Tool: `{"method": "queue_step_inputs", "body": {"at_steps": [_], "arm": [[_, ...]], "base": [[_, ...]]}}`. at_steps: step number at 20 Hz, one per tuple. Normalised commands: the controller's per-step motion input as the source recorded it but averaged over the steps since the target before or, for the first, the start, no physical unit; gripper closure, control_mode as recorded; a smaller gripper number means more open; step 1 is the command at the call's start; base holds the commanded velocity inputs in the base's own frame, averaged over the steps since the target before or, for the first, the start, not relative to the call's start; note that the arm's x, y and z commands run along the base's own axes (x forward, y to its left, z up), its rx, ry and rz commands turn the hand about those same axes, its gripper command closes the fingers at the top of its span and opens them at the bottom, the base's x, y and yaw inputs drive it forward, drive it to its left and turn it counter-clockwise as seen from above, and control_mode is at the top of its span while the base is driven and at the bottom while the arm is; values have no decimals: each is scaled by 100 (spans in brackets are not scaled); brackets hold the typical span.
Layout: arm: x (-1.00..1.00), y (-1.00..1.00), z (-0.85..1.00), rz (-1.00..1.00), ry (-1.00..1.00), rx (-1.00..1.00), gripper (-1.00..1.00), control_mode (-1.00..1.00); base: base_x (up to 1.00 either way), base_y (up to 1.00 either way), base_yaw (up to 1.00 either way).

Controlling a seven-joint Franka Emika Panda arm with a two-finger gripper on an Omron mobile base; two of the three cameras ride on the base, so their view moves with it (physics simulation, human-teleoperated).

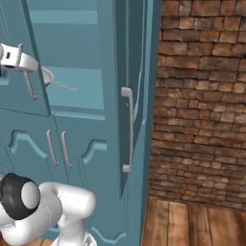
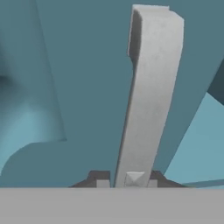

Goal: Open the cabinet and setup a tea strainer by placing it in the bowl upright.

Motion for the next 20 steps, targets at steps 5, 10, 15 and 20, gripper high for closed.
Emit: {"method": "queue_step_inputs", "body": {"at_steps": [5,10,15,20], "arm": [[-97,62,0,-12,0,-12,100,-100],[-100,64,0,-12,0,-11,100,-100],[-100,51,6,-10,0,-5,100,-100],[-100,56,2,-10,0,-4,100,-100]], "base": [[0,0,0],[0,0,0],[0,0,0],[0,0,0]]}}
